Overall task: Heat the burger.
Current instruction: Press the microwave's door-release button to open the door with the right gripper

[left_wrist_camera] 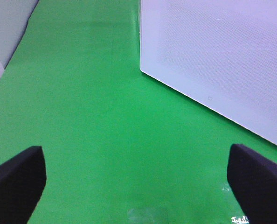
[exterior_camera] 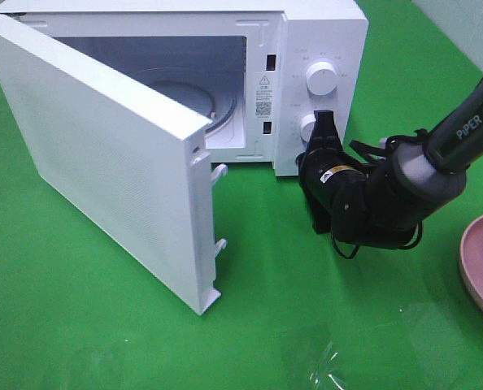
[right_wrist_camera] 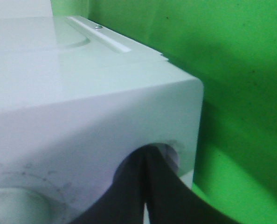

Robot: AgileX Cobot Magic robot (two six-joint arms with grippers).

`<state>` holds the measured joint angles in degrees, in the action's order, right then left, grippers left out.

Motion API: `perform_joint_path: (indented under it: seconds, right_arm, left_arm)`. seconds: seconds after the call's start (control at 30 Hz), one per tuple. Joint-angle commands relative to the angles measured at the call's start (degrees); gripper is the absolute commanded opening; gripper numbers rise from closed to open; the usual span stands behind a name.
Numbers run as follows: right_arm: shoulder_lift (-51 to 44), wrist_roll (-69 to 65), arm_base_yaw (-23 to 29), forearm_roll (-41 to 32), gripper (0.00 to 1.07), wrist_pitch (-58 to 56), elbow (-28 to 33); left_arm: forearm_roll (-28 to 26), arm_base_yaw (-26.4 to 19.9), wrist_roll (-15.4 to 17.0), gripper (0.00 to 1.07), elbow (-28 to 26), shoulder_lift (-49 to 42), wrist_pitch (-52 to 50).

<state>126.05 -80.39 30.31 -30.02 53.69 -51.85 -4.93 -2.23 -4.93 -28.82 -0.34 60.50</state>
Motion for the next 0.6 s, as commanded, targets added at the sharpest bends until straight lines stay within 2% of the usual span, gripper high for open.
perform_joint_path:
  seconds: [0.03,0.23,0.37,0.53,0.6]
  right_arm:
    - [-2.1,-0.5,-2.7,-0.5,0.0,8.1,-2.8]
    - [-5.0,-0.6,-2.7,0.1,0.0,-1.5,0.6]
    - [-8.0,-0.6,-2.7,3.0,0.0,-9.8,3.6]
    - [-9.7,0.0,-2.7,3.0,0.0,-13.3,5.0]
    - [-12.1,3.5,-2.7,3.0,0.0,-18.4,6.8]
  left_arm:
    - [-0.4,-0.1,-0.1,0.98,0.1,-1.1,-0.9]
    - [-0.4,-0.1,-0.1,0.98,0.1,-1.1,-0.9]
    - [-0.4,-0.1,-0.1,0.98,0.1,-1.1,-0.9]
    - [-0.4,-0.1,-0.1,0.98,0.1,-1.1,-0.9]
    - [-0.4,-0.1,-0.1,0.98,0.1,-1.1,-0.9]
